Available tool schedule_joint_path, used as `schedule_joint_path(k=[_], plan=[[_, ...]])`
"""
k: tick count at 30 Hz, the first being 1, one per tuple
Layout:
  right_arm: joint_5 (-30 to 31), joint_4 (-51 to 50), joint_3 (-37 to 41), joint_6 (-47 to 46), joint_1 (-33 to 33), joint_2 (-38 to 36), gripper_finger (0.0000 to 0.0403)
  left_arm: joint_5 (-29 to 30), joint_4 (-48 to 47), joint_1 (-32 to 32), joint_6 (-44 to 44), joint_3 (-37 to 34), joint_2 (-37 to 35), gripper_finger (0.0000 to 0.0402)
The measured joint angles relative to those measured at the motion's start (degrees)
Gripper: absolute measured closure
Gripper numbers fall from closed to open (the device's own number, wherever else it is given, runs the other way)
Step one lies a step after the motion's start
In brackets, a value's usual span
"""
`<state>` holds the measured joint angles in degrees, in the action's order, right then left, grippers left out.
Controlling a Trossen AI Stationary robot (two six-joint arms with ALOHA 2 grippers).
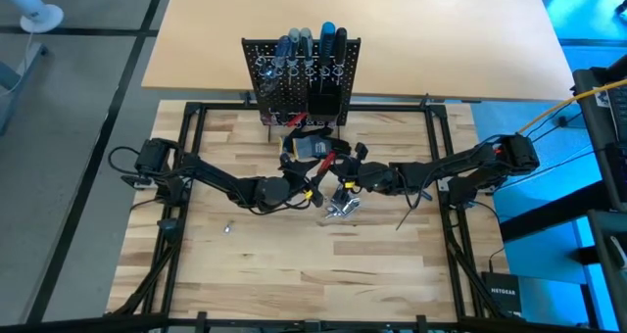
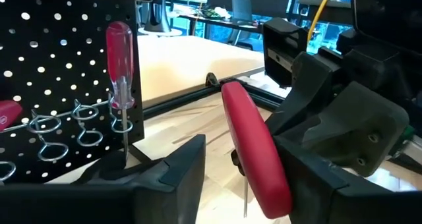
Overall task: Hang tools onto peg board
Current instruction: Hang the red allen wrench on the pegboard
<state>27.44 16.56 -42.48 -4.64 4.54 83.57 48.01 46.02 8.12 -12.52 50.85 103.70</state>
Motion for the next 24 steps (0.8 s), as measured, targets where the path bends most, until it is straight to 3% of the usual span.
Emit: schedule_joint_path(k=[11,15,19,24], plan=[[-0.86,0.07,-0.02,-0.7,0.0,0.0,0.0402,-0.46,0.37,0.2,5.06,0.0,-0.07,0.0356],[-1.65,-0.05,-0.02,-2.56,-0.04,0.0,0.0391,-0.44,0.73,0.28,7.11,-0.02,-0.07,0.0358],[-1.51,-0.25,-0.04,-2.66,0.0,-0.16,0.0354,0.56,1.09,0.52,9.16,-0.09,-0.57,0.0354],[-2.35,-5.03,-0.04,-2.64,0.02,-2.98,0.0297,6.9,1.04,1.76,15.48,-0.07,-2.93,0.035]])
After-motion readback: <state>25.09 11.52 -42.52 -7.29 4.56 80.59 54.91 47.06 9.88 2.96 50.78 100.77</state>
